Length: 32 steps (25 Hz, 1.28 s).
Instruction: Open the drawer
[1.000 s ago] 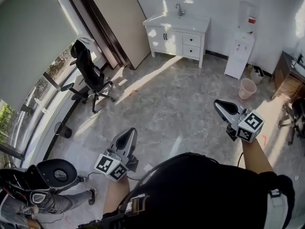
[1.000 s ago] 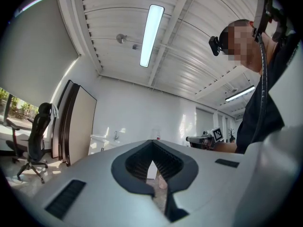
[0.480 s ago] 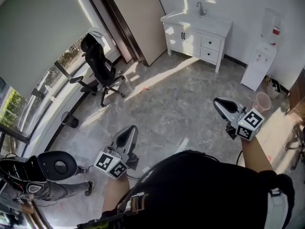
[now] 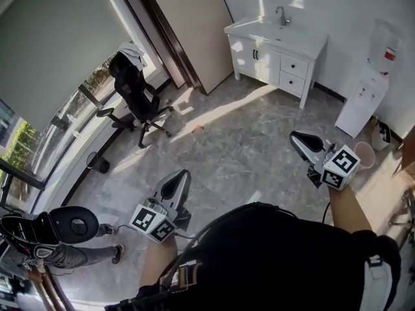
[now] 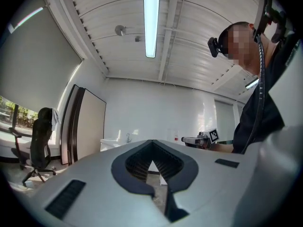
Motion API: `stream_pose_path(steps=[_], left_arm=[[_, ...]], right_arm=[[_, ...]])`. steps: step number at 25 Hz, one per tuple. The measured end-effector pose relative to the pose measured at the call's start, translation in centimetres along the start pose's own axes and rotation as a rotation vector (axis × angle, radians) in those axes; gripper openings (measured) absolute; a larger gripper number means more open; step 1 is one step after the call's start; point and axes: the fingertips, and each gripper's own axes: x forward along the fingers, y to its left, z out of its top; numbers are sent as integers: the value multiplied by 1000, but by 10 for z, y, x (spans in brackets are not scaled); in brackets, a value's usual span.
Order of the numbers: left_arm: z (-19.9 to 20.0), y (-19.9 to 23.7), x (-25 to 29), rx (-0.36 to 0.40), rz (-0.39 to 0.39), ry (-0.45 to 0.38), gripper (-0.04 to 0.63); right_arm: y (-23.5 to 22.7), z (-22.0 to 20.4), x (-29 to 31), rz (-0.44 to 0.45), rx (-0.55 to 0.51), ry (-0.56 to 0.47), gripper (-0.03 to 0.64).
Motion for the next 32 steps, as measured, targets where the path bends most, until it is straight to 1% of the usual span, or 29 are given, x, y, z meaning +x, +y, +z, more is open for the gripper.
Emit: stream_pose_path(steps=[2,6,9,14,17,20,23,26,29,32], left_arm=[[-2,-1,21,0,-8,14,0],[-4,7,49,-3,-33,24,0],[-9,15,73,-10,-67,28,0],[-13,52,109,-29,-137,27,0],[-8,87,124,-38,-176,14,0],[3,132,139,-50,-202,5,0],[24,180,152,-41,-225,0,0],[37,230,157,-39,-231,-5,0],[45,279,158,-37,-229,-2,0],[43,320,156,-40,-219,6,0]], right_arm=[[-19,-6,-3,-8,16,0,8],[-41,-19,-4,-33,34,9,8],[-61,-24,-1,-63,49,13,8],[-84,-24,23,-118,29,27,8],[-97,-19,46,-169,16,27,8],[-109,-11,81,-213,22,24,8],[-116,5,130,-221,8,21,8],[-121,14,182,-228,0,4,8],[-125,13,232,-230,-4,8,8],[-131,6,272,-230,1,7,8]])
